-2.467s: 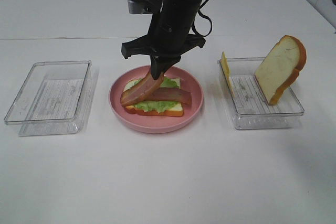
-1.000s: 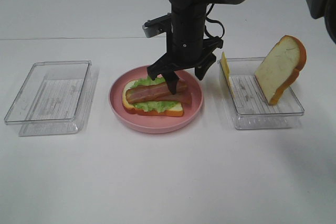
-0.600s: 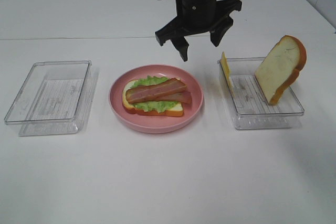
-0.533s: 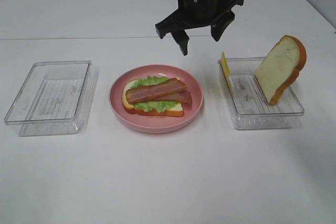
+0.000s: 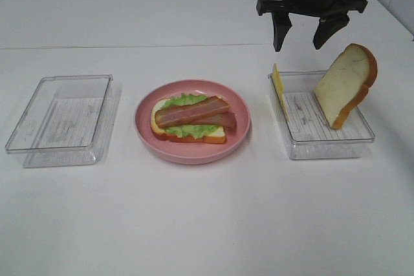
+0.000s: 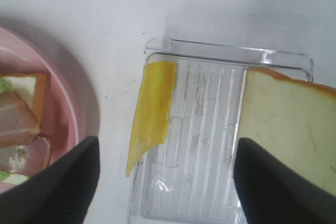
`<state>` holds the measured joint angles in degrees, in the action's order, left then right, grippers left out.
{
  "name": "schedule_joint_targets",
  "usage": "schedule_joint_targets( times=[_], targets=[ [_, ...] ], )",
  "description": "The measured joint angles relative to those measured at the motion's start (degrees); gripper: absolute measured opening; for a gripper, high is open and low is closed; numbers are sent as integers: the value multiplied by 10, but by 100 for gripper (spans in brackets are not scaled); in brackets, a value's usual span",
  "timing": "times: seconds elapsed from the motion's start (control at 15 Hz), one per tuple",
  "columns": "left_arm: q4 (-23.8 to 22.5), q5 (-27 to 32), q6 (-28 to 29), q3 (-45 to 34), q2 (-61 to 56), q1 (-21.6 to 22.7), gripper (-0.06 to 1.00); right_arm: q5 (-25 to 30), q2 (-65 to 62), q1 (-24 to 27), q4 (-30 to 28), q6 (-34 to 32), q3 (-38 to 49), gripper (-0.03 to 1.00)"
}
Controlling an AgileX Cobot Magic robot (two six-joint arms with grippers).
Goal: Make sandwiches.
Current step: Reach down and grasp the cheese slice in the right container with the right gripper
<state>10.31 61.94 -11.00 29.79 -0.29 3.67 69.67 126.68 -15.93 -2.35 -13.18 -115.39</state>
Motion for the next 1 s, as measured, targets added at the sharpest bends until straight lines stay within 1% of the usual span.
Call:
schedule_joint_targets(
  times=[0.13, 0.53, 0.73, 0.8, 0.93, 1.0],
  targets=[
    [0, 0, 0, 0, 0, 0, 99, 1, 39, -1, 30, 15, 0, 69],
    [0, 0, 0, 0, 0, 0, 99, 2, 84, -1, 34, 29, 0, 68],
    [-1, 0, 0, 0, 0, 0, 99, 2, 87, -1, 40, 29, 0, 57],
    [-1, 0, 0, 0, 0, 0, 99, 2, 88, -1, 56, 29, 0, 42],
    [-1, 0, 0, 0, 0, 0, 99, 2, 88, -1, 62, 29, 0, 29],
    [-1, 0, 0, 0, 0, 0, 99, 2, 88, -1, 62, 29, 0, 25]
  ],
)
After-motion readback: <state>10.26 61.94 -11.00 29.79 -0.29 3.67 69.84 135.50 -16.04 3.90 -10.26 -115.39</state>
